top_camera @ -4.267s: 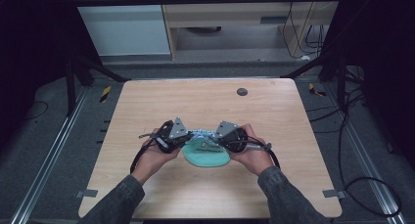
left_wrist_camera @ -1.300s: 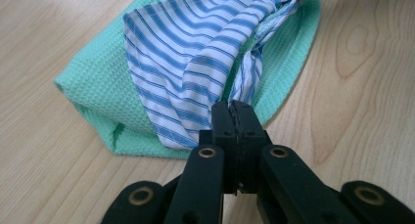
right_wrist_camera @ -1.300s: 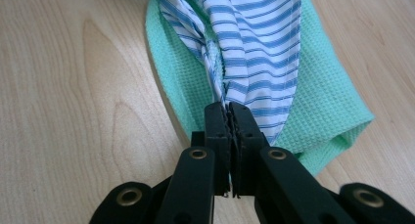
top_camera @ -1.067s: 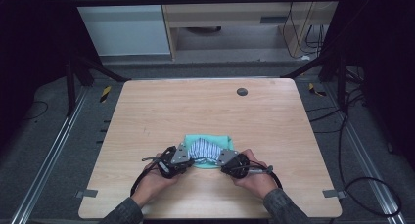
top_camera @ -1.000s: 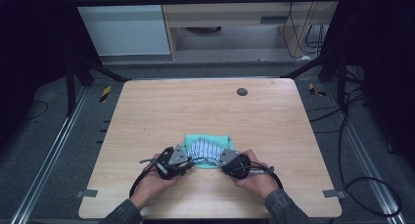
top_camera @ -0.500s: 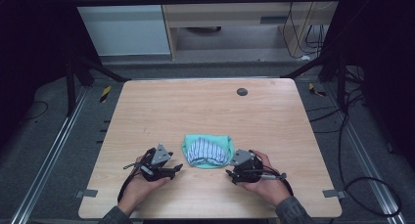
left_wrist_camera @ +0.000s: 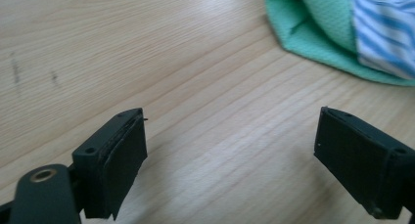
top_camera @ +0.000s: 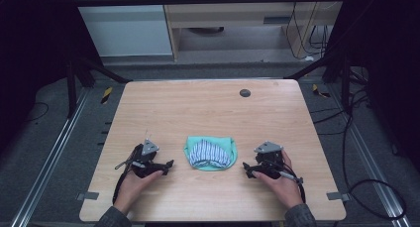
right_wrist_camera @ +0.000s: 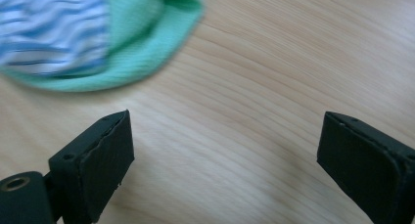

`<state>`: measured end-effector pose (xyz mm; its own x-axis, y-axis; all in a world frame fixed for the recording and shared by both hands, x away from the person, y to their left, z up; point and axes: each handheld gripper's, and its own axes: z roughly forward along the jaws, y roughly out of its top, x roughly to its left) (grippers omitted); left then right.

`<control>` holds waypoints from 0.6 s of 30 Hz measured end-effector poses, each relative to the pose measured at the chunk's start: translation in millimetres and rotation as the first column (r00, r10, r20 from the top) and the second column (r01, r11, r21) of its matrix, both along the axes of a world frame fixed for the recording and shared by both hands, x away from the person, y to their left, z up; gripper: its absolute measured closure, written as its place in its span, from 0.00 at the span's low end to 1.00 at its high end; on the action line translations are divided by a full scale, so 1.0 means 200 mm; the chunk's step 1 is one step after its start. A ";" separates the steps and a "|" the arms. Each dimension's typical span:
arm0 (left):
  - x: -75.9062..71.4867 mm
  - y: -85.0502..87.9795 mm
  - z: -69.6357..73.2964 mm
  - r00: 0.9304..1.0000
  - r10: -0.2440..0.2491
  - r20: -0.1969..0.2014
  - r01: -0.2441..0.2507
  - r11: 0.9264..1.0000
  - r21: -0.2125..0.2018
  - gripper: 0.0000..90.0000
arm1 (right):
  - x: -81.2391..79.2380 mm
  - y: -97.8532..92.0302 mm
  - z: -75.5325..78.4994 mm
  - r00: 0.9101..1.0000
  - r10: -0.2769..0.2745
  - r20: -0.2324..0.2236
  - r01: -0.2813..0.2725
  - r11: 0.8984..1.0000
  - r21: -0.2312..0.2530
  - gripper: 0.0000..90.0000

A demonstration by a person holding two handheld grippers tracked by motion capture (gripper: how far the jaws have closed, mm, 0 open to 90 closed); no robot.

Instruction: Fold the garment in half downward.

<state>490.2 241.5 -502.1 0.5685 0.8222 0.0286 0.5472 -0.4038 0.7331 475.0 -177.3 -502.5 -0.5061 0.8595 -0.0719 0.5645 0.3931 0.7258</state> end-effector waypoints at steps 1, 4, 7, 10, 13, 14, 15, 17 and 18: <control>0.01 0.01 0.00 1.000 0.009 0.001 -0.009 1.000 0.000 0.12 | 0.01 -0.02 -0.01 1.000 -0.018 0.003 0.018 1.000 0.006 0.08; 0.03 0.04 -0.01 1.000 0.027 -0.008 -0.027 1.000 -0.003 0.12 | 0.03 -0.08 -0.02 0.998 -0.070 -0.003 0.070 0.997 0.012 0.08; 0.04 0.06 -0.03 0.999 0.038 -0.008 -0.038 0.999 0.004 0.11 | 0.05 -0.12 -0.03 0.995 -0.102 -0.008 0.102 0.995 0.021 0.08; 0.04 0.07 -0.03 0.999 0.050 -0.007 -0.050 0.999 -0.001 0.10 | 0.07 -0.14 -0.04 0.992 -0.123 -0.006 0.123 0.992 0.031 0.07; 0.04 0.07 -0.03 0.999 0.051 -0.007 -0.051 0.999 0.001 0.10 | 0.08 -0.15 -0.04 0.990 -0.140 0.000 0.140 0.990 0.035 0.06; 0.04 0.07 -0.03 0.999 0.051 -0.007 -0.051 0.999 0.001 0.09 | 0.08 -0.15 -0.04 0.990 -0.142 -0.003 0.142 0.989 0.038 0.06; 0.05 0.07 -0.03 0.999 0.051 -0.008 -0.051 0.999 0.001 0.09 | 0.08 -0.15 -0.04 0.989 -0.150 -0.006 0.150 0.988 0.040 0.05; 0.05 0.07 -0.03 0.999 0.051 -0.010 -0.051 0.999 0.004 0.09 | 0.09 -0.15 -0.05 0.988 -0.157 -0.010 0.157 0.987 0.044 0.04; 0.05 0.07 -0.03 0.999 0.051 -0.011 -0.051 0.999 0.005 0.08 | 0.09 -0.15 -0.05 0.987 -0.161 -0.017 0.162 0.986 0.050 0.03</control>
<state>499.8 255.0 -507.6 0.5261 0.8500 0.0269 0.5750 -0.3789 0.7251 493.6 -207.2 -511.6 -0.3608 0.9324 -0.0205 0.6267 0.2587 0.7351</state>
